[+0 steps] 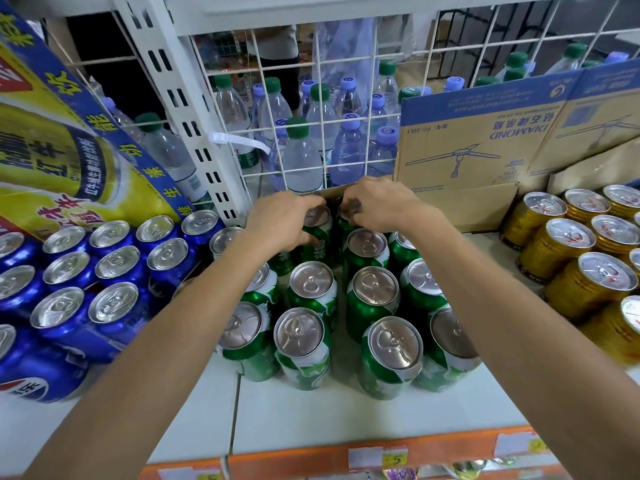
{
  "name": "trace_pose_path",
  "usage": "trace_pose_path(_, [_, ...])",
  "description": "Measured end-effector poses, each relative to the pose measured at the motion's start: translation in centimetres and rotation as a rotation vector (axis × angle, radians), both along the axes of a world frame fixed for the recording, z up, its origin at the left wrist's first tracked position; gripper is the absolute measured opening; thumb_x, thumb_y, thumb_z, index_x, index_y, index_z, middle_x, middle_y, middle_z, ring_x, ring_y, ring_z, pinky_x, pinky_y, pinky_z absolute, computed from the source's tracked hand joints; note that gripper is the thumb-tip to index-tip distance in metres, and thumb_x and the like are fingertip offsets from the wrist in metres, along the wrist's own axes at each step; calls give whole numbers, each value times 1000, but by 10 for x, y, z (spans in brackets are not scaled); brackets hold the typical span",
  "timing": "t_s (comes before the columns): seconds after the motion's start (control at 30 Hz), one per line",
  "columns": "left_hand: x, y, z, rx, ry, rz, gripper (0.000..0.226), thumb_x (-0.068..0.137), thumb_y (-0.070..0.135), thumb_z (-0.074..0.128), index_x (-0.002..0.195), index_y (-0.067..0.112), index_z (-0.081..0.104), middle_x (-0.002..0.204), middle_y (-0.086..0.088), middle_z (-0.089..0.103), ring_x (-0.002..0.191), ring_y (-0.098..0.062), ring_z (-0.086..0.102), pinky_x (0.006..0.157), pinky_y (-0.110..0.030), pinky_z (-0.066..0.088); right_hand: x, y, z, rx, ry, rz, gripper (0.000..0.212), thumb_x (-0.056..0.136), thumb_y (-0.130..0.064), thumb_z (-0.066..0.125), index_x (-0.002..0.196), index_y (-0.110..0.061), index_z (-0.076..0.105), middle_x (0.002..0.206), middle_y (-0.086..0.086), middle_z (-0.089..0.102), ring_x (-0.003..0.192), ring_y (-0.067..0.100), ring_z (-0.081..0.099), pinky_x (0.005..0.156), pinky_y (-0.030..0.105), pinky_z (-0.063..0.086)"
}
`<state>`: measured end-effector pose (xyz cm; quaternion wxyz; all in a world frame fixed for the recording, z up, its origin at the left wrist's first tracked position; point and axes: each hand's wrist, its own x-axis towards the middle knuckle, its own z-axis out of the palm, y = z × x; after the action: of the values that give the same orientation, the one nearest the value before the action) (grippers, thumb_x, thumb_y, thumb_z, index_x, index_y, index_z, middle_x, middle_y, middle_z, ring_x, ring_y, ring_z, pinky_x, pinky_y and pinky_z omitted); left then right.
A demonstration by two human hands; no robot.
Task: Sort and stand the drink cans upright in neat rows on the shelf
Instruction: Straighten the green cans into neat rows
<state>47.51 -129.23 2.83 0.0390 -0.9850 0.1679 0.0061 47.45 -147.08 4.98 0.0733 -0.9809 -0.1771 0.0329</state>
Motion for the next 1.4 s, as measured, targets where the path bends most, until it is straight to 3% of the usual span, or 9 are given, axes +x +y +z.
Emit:
trace_pose_path(0.3, [-15,1,1,-35,-1,3,71,85,42,66,146,33,31,126,-11,53,115,-31,51,90,-40,44,-3,0,-1,18,3,-14,31,90,-25,56,120,-26,59,126,8,50,113,31,51,86,36,41])
trace_pose_path(0.43, [-38,3,17,-214,-35,-33,60,90,45,57,143,28,37,129,-8,50,122,-27,42,98,-37,37,-4,1,0,4,-7,-5,31,91,-22,54,121,-24,57,125,9,50,111,31,52,80,34,39])
trace_pose_path(0.53, [-61,3,44,-241,211,-140,58,84,57,58,136,33,45,131,4,53,117,-16,50,95,-32,41,-5,0,1,24,-10,-5,28,91,-23,57,119,-23,60,126,8,51,113,30,52,83,32,39])
trace_pose_path(0.63, [-75,1,50,-2,408,-176,64,80,60,62,137,37,43,132,12,54,117,-14,51,89,-27,41,-6,0,1,31,-8,-5,29,90,-25,59,118,-23,60,126,8,50,112,29,52,84,31,39])
trace_pose_path(0.8, [-78,-4,38,-77,268,-97,59,74,55,72,126,32,57,103,9,61,94,-13,53,73,-26,37,-12,0,-2,58,24,3,31,91,-20,55,122,-20,59,130,8,51,116,28,50,94,35,41])
trace_pose_path(0.97, [-74,-7,34,-126,162,13,53,75,55,69,119,25,64,104,-1,67,96,-21,56,73,-28,41,-39,-4,6,137,13,20,35,91,-17,53,125,-23,59,131,8,52,118,30,49,96,39,44])
trace_pose_path(1.07, [-70,-10,32,-133,120,4,42,76,49,69,109,23,68,97,-1,68,89,-21,56,72,-31,46,-60,-5,7,101,41,51,32,89,-19,54,120,-20,61,118,8,61,111,29,53,87,36,47])
trace_pose_path(1.2, [-66,-14,30,-173,117,8,41,77,38,72,115,26,67,107,-2,68,101,-24,57,82,-33,47,-67,-4,-6,86,19,19,24,86,-15,55,107,-20,65,105,12,61,96,31,56,67,34,46])
trace_pose_path(1.4, [-63,-13,26,-269,92,43,44,78,35,74,120,30,65,107,-1,66,104,-23,54,77,-26,37,-69,-3,-17,111,-89,-31,30,85,-8,51,109,-20,65,108,11,60,97,31,55,63,33,45])
